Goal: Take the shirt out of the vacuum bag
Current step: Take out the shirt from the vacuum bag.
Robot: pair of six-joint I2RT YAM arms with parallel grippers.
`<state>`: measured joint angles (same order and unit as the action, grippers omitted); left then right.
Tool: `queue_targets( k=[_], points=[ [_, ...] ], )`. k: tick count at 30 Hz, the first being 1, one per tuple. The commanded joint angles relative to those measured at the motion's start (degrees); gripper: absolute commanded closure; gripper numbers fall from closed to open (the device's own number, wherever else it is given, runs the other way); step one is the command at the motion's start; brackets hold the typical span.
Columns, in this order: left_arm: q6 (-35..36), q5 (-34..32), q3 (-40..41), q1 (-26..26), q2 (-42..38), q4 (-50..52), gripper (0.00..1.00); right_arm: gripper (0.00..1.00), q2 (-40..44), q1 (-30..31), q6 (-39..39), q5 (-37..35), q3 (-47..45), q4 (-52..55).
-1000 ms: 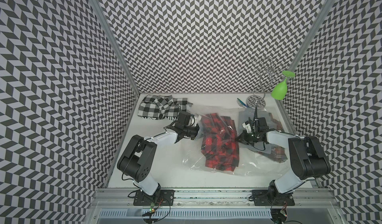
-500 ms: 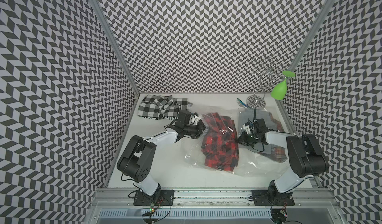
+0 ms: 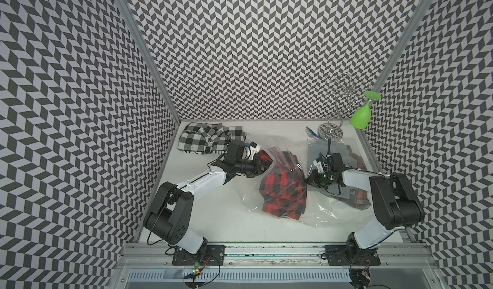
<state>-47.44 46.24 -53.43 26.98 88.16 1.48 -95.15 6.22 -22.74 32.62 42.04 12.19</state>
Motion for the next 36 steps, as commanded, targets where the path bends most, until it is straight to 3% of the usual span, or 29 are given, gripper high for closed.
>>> queue_targets(
  k=[1, 6, 14, 16, 19, 24, 34, 36],
  points=[
    [2.7, 2.3, 0.4, -2.0, -3.8, -0.2, 1.0, 1.0, -2.0, -0.9, -0.6, -12.8, -2.6, 2.6],
    [7.1, 2.1, 3.3, -2.9, -3.7, 1.9, 1.0, 1.0, -2.0, -0.9, -0.6, -12.7, -2.8, 2.3],
    [10.6, -1.1, 8.2, -4.0, -2.7, 4.2, 0.86, 1.0, -2.2, -0.9, -0.7, -12.4, -2.5, 2.4],
    [11.6, -1.8, 8.6, -4.6, -2.9, 5.1, 0.78, 1.0, -2.2, -0.9, -0.9, -12.2, -2.4, 2.3],
    [14.0, -3.5, 8.8, -5.3, -2.4, 7.4, 0.75, 1.0, -2.4, -0.9, -0.9, -12.2, -2.2, 2.4],
    [15.4, -3.7, 10.0, -6.5, -1.2, 7.5, 0.55, 1.0, -2.8, -0.9, -0.7, -12.1, -1.8, 2.5],
    [14.1, -1.2, 12.2, -5.8, 1.2, 4.0, 0.56, 1.0, -3.7, -0.9, -0.8, -11.6, -1.2, 2.3],
    [13.8, -0.7, 12.7, -5.9, 1.8, 3.1, 0.6, 1.0, -3.8, -0.9, -0.8, -11.5, -1.1, 2.3]
  ],
)
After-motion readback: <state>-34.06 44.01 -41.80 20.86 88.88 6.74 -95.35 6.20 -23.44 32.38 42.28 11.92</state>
